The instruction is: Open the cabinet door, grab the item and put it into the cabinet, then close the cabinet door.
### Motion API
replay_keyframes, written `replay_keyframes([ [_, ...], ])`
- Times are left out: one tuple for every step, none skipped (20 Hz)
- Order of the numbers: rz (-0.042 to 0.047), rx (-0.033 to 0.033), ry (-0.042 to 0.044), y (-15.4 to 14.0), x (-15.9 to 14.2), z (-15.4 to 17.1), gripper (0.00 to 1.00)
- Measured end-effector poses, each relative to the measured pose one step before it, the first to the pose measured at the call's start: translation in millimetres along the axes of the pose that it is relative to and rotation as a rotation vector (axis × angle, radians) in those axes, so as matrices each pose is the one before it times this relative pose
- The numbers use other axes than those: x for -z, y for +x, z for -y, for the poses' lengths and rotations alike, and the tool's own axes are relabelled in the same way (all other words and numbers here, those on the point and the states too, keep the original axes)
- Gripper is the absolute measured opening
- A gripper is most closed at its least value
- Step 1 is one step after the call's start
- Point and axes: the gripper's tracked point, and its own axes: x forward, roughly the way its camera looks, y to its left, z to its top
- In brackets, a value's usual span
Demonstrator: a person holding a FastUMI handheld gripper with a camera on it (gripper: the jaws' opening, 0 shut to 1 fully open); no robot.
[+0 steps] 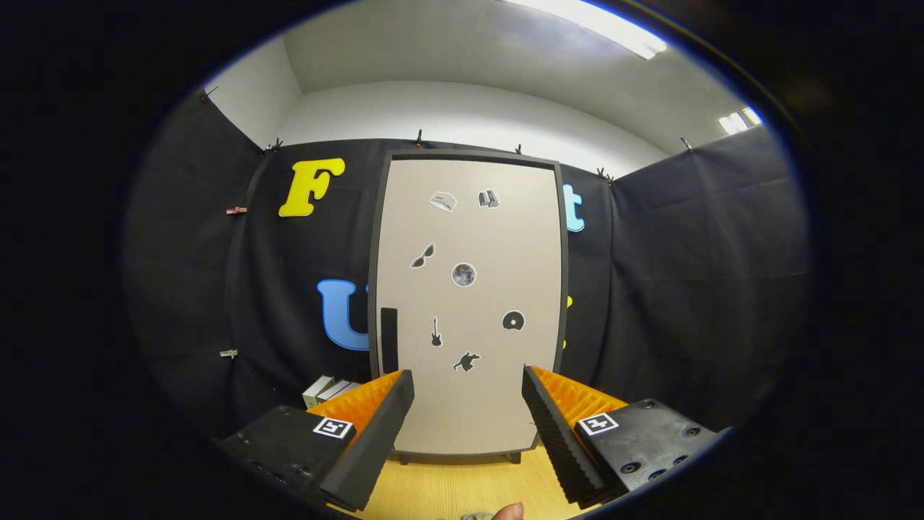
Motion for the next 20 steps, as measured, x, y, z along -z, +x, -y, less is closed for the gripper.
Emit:
replay_keyframes([
  [-0.00023,-0.00230,0.00302,-0.48,0.10,-0.75,0.97],
  [-0.00099,-0.00084,-0.00072,0.07,0.09,-1.53,0.97],
  [-0.00002,-0.00092,-0.00285,-0.33,0.35,-0.20,0.97],
  [-0.00020,-0.00099,-0.00184,0.40,0.21,-0.74,0.97],
  [-0.00043,-0.00096,-0.00065,-1.50,0.63,-0.95,0.97],
  [-0.00154,-0.00156,0.00133,0.65,0.61,-0.66,0.97],
  [-0.00093,-0.00272,0.00181,0.06,0.57,-0.74,0.97],
  [-0.00010,0.00001,0.00007,0.61,-0.25,-1.22,0.97],
  [0.00172,-0.00044,0.00132,0.44,0.17,-0.85,0.97],
  [0.00131,-0.00323,0.00429,1.85,-0.45,-2.56,0.97],
  [-0.00220,-0.00475,0.00664,3.65,0.21,-4.68,0.97],
  [-0.00078,-0.00884,0.00732,4.70,-0.82,-6.22,0.97],
  [0.00267,-0.01002,0.00622,5.02,-2.79,-8.37,0.97],
  [0.00536,-0.01062,0.00206,7.00,-2.74,-9.14,0.97],
  [0.00663,-0.01024,0.00101,8.72,-1.83,-9.56,0.97],
  [0.00026,-0.01183,0.00299,8.75,-0.15,-9.30,0.97],
  [-0.00046,-0.01487,0.00654,9.12,1.40,-10.39,0.97],
  [-0.00422,-0.00869,0.00752,10.54,1.77,-8.92,0.97],
  [-0.00382,-0.01000,0.00857,11.58,2.11,-9.16,0.97],
  [-0.00536,-0.00611,0.00586,12.67,3.19,-7.24,0.97],
])
